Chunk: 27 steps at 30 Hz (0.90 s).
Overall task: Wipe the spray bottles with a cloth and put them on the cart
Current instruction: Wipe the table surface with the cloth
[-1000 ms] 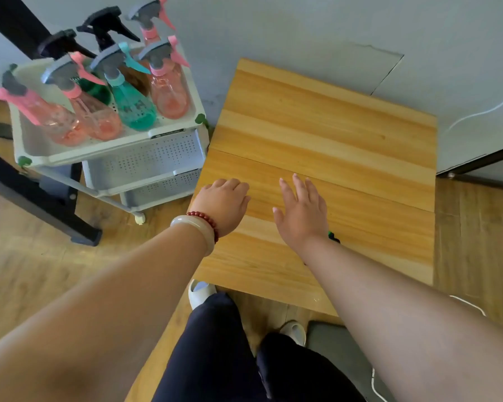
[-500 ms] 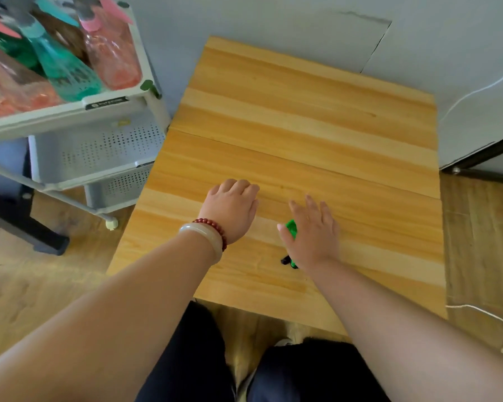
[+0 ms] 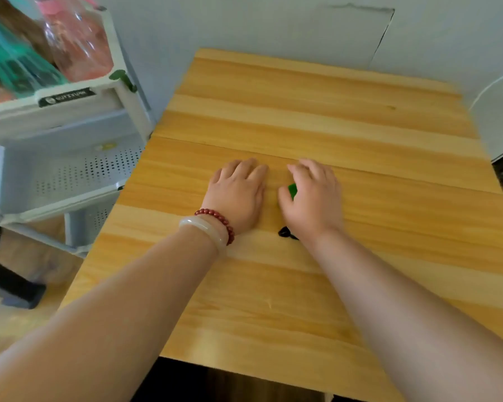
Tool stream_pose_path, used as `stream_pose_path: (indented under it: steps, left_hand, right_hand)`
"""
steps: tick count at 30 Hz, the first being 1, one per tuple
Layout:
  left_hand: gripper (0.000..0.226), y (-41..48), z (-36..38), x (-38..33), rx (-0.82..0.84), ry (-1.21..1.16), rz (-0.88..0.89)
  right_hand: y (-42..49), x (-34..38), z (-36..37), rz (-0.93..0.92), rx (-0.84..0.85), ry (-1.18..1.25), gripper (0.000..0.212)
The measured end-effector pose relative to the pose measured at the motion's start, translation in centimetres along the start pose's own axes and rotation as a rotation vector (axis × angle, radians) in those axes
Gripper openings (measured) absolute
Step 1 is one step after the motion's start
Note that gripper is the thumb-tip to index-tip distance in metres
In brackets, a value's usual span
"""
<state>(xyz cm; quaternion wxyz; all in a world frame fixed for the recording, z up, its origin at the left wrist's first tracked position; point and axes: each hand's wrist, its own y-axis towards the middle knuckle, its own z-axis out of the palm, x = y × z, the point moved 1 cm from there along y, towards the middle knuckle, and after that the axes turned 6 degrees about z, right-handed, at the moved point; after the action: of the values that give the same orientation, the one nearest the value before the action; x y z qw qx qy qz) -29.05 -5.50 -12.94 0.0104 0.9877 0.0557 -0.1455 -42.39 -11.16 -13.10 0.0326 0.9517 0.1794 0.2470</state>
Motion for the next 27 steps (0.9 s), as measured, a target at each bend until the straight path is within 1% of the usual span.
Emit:
stream_pose_path:
  steps: [3,5,9,13,15,17,20,22,24,25,27]
  left_hand:
    - [0.044,1.2,0.2,0.8,-0.028,-0.007,-0.025]
    - [0.043,1.8,0.4,0.8,-0.035,-0.009,-0.022]
    - [0.042,2.2,1.1,0.4,-0.028,-0.008,0.010]
    - [0.043,2.0,1.1,0.3,-0.015,-0.031,0.012]
    - [0.044,2.0,1.0,0.2,0.018,-0.021,0.019]
    - [0.046,1.9,0.8,0.4,0.067,-0.025,0.031]
    - [0.047,1.1,0.4,1.2,0.084,-0.050,0.061]
    - [0.048,0.5,0.4,1.7,0.095,-0.066,0.066]
    - [0.049,-1.1,0.3,1.8,0.092,-0.097,0.077]
    - [0.049,-1.9,0.0,1.7,0.081,-0.130,0.088]
    - [0.050,-3.7,-0.8,1.3,0.037,-0.251,0.102]
  right_hand:
    - [0.4,0.1,0.8,-0.008,-0.099,0.074,0.038]
    - [0.6,-0.1,1.3,-0.050,-0.138,0.108,0.034]
    - [1.2,-0.1,1.9,-0.124,-0.114,0.172,0.018]
    - [1.1,-0.1,1.4,-0.108,-0.093,0.187,0.018]
    - [0.8,0.0,1.0,-0.078,-0.086,0.181,0.017]
    - [0.2,0.0,0.6,-0.028,-0.067,0.113,0.024]
    - [-1.1,-0.4,-0.1,0.018,-0.028,-0.085,0.038]
    - [-1.5,-0.8,-0.1,-0.014,0.018,-0.130,0.036]
    - [-2.3,-0.5,-0.1,-0.066,0.018,-0.063,0.026]
    - [-2.6,-0.1,-0.3,-0.064,-0.001,0.017,0.022]
    - [-3.3,1.1,-0.8,-0.002,-0.022,0.248,0.016]
